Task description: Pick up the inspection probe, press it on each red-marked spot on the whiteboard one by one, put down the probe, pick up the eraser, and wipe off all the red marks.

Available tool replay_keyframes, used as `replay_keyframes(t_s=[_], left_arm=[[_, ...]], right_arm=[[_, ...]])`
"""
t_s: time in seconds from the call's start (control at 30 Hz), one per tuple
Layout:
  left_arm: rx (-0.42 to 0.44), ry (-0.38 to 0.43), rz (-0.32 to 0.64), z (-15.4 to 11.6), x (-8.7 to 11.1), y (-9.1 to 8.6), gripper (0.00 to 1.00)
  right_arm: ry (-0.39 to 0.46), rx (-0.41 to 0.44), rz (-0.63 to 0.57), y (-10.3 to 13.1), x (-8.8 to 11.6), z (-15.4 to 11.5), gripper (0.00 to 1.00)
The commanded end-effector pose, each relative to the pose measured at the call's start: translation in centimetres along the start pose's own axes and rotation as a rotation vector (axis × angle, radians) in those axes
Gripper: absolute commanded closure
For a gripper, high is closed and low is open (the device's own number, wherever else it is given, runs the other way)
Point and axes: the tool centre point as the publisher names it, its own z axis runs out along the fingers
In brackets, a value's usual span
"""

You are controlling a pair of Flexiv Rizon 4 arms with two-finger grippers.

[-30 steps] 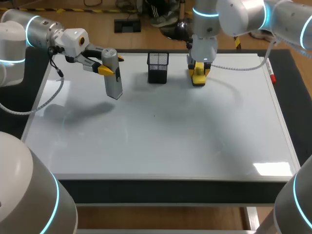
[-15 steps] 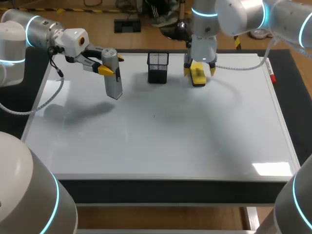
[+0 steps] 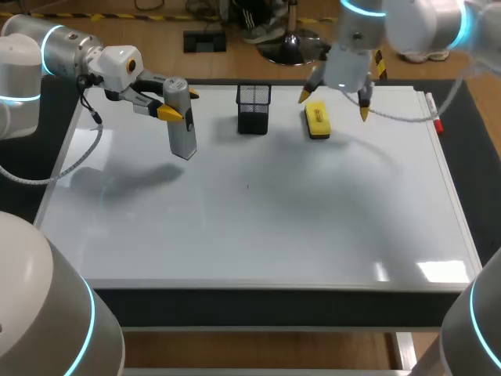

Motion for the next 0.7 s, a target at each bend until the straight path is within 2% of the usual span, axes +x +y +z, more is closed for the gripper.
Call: replay_keyframes(t_s=[0.03,0.2,0.27,0.53,0.7], left_arm=[[-0.003,0.001,-0.001,0.0,0.0,-0.2,1.00],[-0.003,0.001,-0.001,0.0,0.0,-0.2,1.00],[-0.003,0.001,-0.001,0.0,0.0,-0.2,1.00],[-0.003,0.001,-0.001,0.0,0.0,-0.2,1.00],[-0.003,0.001,-0.001,0.0,0.0,-0.2,1.00]], right_arm=[[-0.166,0.019,0.118,1.0,2.6,-1.9,0.00],[-0.188,-0.088,0.340,0.9,3.4,-3.7,0.00],[-0.230,-0.123,0.409,0.9,3.8,-4.6,0.00],[-0.403,-0.140,0.540,1.3,5.3,-8.2,0.00],[-0.465,-0.135,0.589,1.5,6.0,-10.1,0.00]])
